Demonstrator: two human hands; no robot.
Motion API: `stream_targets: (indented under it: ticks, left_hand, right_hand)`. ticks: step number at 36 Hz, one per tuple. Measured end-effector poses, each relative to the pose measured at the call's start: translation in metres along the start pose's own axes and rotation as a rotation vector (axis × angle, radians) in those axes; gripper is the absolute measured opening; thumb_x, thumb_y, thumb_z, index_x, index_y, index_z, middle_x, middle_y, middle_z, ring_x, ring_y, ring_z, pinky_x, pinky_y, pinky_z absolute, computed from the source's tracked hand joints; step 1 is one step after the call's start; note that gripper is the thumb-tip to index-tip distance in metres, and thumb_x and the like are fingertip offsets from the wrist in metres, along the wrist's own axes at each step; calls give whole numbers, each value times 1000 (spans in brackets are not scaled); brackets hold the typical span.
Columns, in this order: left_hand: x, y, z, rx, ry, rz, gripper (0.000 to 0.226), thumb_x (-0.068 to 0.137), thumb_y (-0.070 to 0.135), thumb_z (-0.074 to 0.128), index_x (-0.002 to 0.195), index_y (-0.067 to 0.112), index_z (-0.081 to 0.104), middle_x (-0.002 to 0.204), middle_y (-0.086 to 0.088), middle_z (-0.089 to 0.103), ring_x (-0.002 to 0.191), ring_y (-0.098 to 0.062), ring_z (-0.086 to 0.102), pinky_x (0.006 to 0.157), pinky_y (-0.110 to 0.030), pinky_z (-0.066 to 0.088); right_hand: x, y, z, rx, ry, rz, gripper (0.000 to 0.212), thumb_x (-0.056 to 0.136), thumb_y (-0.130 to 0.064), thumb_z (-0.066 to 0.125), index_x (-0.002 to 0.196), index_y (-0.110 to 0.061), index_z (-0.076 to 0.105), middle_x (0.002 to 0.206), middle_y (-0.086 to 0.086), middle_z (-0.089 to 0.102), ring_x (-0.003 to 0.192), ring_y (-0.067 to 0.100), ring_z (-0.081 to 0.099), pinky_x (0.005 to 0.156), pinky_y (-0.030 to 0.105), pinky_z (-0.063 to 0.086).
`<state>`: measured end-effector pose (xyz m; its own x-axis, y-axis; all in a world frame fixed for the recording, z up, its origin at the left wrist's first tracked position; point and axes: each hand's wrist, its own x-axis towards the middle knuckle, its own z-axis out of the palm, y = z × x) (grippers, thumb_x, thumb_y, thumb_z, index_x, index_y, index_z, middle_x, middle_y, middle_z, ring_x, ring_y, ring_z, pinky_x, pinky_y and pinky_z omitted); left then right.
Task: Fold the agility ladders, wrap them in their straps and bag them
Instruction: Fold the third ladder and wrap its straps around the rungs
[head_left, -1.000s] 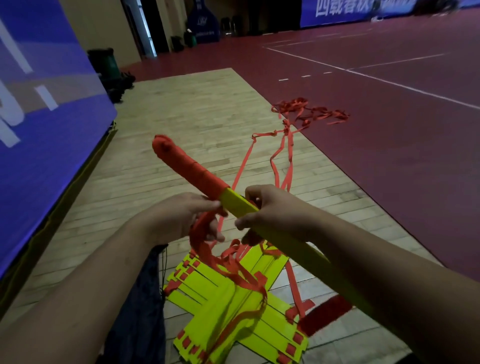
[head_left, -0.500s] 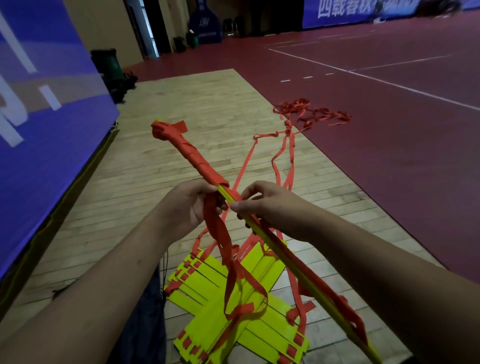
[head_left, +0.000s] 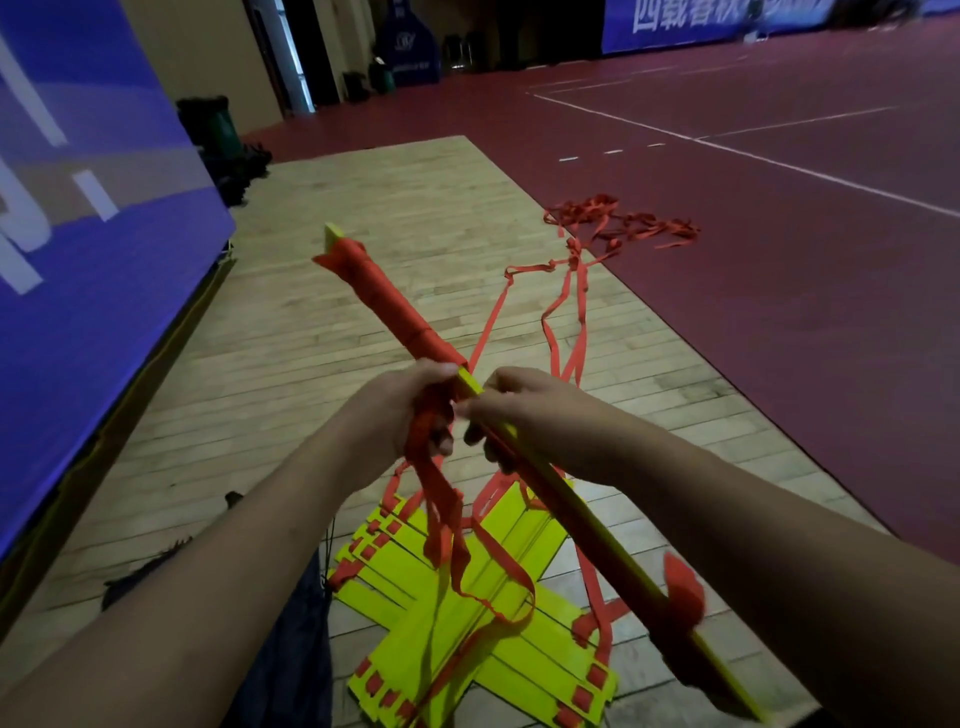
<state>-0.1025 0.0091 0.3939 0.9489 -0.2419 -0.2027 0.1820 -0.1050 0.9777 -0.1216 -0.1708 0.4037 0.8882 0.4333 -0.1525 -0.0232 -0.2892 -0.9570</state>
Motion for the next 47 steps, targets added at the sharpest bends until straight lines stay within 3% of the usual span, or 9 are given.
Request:
stream_targets:
  ticks: [7,14,19,22,27,31,37,42,47]
  left_hand:
    - [-2,9,-5,-302,49,81,22,98,19,39,92,6,55,56,-2,48,48,-16,52,45,-20,40]
    - [3,-2,-10,11,-9,7,53,79,56,71,94,6,61,67,-6,57,59,-23,62,57,-29,50]
    - [2,-1,-14,-185,63,49,15,93,16,59,86,3,60,68,-9,59,54,-16,60,49,-21,50]
    - [0,6,-18,-299,2,138,14,84,17,61,87,4,66,74,-8,65,61,-16,63,54,-22,53]
    - [-2,8,-22,-182,-58,69,26,81,27,67,96,5,65,74,-8,63,68,-21,65,61,-28,55]
    - [-5,0,-23,115,-80,-150,51,92,50,56,97,0,58,57,-6,53,60,-27,66,56,-30,54]
    - [-6,-2,-5,134,-11,-102,55,89,56,56,94,2,62,56,-2,52,50,-19,57,53,-26,47]
    - [-5,5,-6,-146,57,-13,36,97,21,54,64,11,64,55,-2,46,47,-16,52,48,-22,47]
    - [-9,14,-17,-324,39,61,30,80,11,54,53,12,66,51,-4,45,46,-18,52,49,-25,51]
  right_hand:
    - [0,1,-10,84,-41,68,29,97,-18,64,113,6,61,88,17,67,73,26,59,66,34,48]
    - [5,4,3,-340,15,58,42,101,-39,56,107,3,65,84,10,56,72,19,52,67,35,42]
    - [8,3,-1,-305,43,27,49,97,-46,61,97,2,69,78,10,62,69,20,60,64,34,46]
    - [5,-1,-8,-178,11,9,37,89,-45,72,82,-10,69,63,0,59,57,15,59,57,31,46]
    - [-1,3,-5,83,-148,-4,30,94,-25,71,109,-1,64,100,15,75,88,37,75,81,52,61]
    - [-2,6,-4,43,-37,-11,24,94,-11,69,105,0,51,92,16,73,70,32,75,53,34,59]
    - [4,9,2,-381,70,-59,22,96,-21,68,97,-18,46,87,3,56,64,12,59,52,20,48]
    - [5,4,-1,-204,72,1,37,91,-49,68,102,-17,54,103,10,66,83,20,60,72,36,47]
    - [6,6,-8,-84,-47,65,37,92,-38,71,107,-6,62,101,20,73,85,33,72,77,38,53]
